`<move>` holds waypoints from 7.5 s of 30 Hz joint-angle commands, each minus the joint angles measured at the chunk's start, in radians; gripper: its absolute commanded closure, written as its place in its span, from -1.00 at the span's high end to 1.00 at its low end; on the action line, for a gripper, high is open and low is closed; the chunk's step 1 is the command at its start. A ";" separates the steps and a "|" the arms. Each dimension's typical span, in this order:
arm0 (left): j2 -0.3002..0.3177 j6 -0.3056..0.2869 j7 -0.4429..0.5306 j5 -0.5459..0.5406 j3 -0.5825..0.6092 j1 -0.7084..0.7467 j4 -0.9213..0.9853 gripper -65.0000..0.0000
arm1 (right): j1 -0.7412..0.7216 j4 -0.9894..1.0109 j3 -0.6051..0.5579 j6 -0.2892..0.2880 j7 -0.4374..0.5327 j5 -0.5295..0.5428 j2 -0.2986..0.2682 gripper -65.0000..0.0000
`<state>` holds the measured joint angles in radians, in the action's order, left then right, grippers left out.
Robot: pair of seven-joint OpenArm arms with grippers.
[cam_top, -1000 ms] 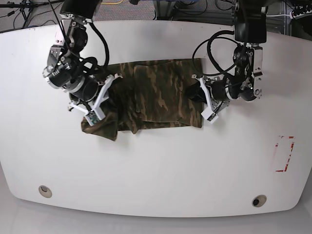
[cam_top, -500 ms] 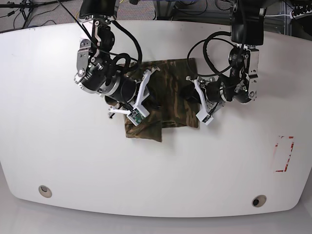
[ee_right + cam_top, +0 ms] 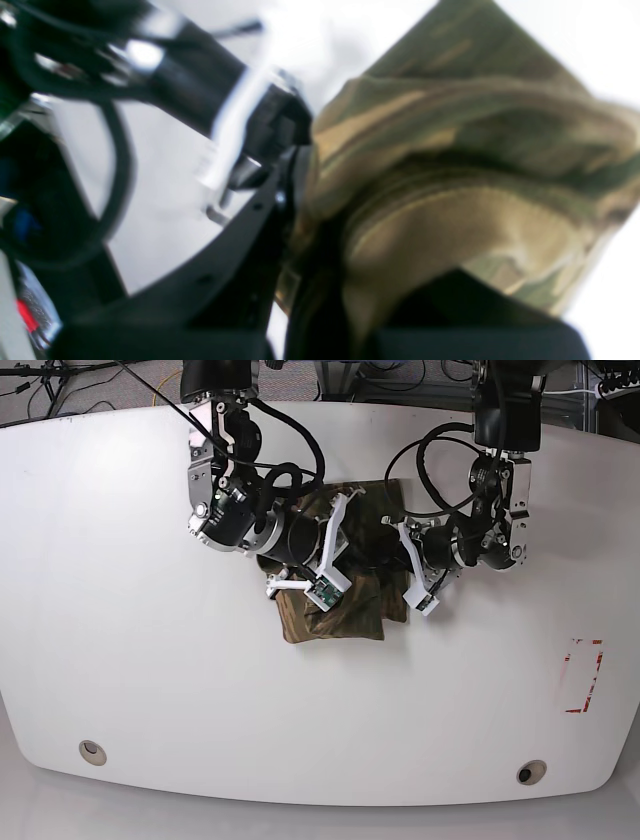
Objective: Fold the T-shirt properly
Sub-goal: 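Fold the held end with the right gripper over onto the left-folded half, then press the folded bundle with the right gripper while the left gripper withdraws, then grasp the folded bundle's edges with both grippers and lift it, then release with the right gripper and carry the bundle with the left gripper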
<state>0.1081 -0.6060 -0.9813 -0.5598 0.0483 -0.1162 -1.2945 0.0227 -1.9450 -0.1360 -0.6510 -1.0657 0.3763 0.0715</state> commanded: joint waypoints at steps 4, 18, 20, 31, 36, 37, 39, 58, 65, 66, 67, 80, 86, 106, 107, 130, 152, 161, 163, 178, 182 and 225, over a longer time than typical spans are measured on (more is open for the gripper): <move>0.005 0.027 -0.067 0.077 0.002 0.003 0.006 -0.63 | -0.010 0.043 -0.017 0.015 0.115 0.010 -0.008 -0.66; 0.003 0.022 -0.038 0.037 -0.021 0.003 0.002 -0.61 | -0.083 0.077 -0.130 0.018 0.153 -0.084 -0.046 0.59; 0.005 0.022 -0.027 -0.007 -0.037 0.003 0.005 -0.52 | -0.086 0.032 -0.162 0.027 0.153 -0.118 -0.069 0.60; 0.057 0.022 -0.018 -0.263 -0.057 -0.004 -0.003 0.00 | -0.034 -0.077 -0.195 0.027 0.153 -0.184 -0.181 0.59; 0.098 0.022 0.006 -0.391 -0.057 -0.004 -0.003 0.00 | -0.007 -0.083 -0.132 0.026 0.157 -0.182 -0.200 0.59; 0.107 0.022 0.012 -0.418 -0.057 -0.003 -0.003 0.00 | 0.000 -0.083 -0.115 0.026 0.158 -0.182 -0.203 0.59; 0.129 0.022 0.022 -0.484 -0.057 -0.001 -0.003 0.00 | 0.015 -0.083 -0.075 0.023 0.158 -0.181 -0.203 0.59; 0.341 0.022 0.017 -0.685 -0.261 0.059 -0.093 0.00 | 0.098 -0.050 0.086 -0.045 0.124 0.120 -0.172 0.59; 0.393 0.022 -0.051 -0.685 -0.387 0.068 -0.099 0.00 | 0.092 0.000 -0.063 -0.042 0.129 0.117 -0.137 0.59; 0.399 0.022 -0.058 -0.685 -0.403 0.068 -0.099 0.00 | 0.089 0.011 -0.084 -0.042 0.130 0.115 -0.129 0.59; 0.402 0.022 -0.063 -0.685 -0.423 0.069 -0.101 0.00 | 0.089 0.023 -0.104 -0.042 0.130 0.115 -0.118 0.59; 0.506 0.022 -0.072 -0.685 -0.497 0.071 -0.098 0.00 | 0.055 -0.017 -0.225 -0.011 0.127 0.115 -0.098 0.59; 0.514 0.022 -0.072 -0.684 -0.497 0.072 -0.099 0.00 | 0.006 -0.017 -0.172 0.026 0.129 0.115 -0.152 0.59; 0.391 0.028 -0.072 -0.656 -0.276 0.152 -0.317 0.00 | -0.191 0.149 -0.159 0.027 0.176 0.042 -0.302 0.31; 0.376 0.028 -0.072 -0.629 -0.244 0.152 -0.348 0.00 | -0.205 0.149 -0.159 0.027 0.176 0.016 -0.313 0.22; 0.029 0.030 0.051 0.383 0.342 0.215 -0.549 0.00 | -0.307 0.494 -0.159 -0.047 0.497 -0.274 -0.329 -0.67; 0.064 0.024 0.135 0.446 0.250 0.137 -0.242 0.00 | -0.189 0.704 -0.149 -0.047 0.760 -0.276 -0.368 -0.68; 0.155 -0.002 0.149 0.446 0.252 0.036 -0.193 0.00 | -0.025 0.586 -0.067 -0.047 0.756 -0.277 -0.348 -0.68; 0.178 -0.041 0.147 0.446 0.252 0.013 -0.193 0.00 | 0.001 0.559 -0.064 -0.047 0.741 -0.283 -0.325 -0.68; 0.290 -0.092 0.147 0.447 0.250 -0.121 -0.191 0.00 | 0.159 0.359 -0.030 0.038 0.632 -0.287 -0.178 -0.68; 0.290 -0.092 0.146 0.447 0.249 -0.142 -0.196 0.00 | 0.164 0.335 -0.030 0.061 0.631 -0.287 -0.143 -0.68; -0.265 0.714 0.479 0.676 0.213 0.197 -0.351 0.02 | 0.021 0.014 0.233 0.052 0.364 -0.276 -0.306 -0.67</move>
<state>-0.1524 0.0380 -0.5583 0.1070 0.2161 0.0750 -1.6554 0.0589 -1.9163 0.0868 -0.6018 -0.7193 0.0856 -0.2276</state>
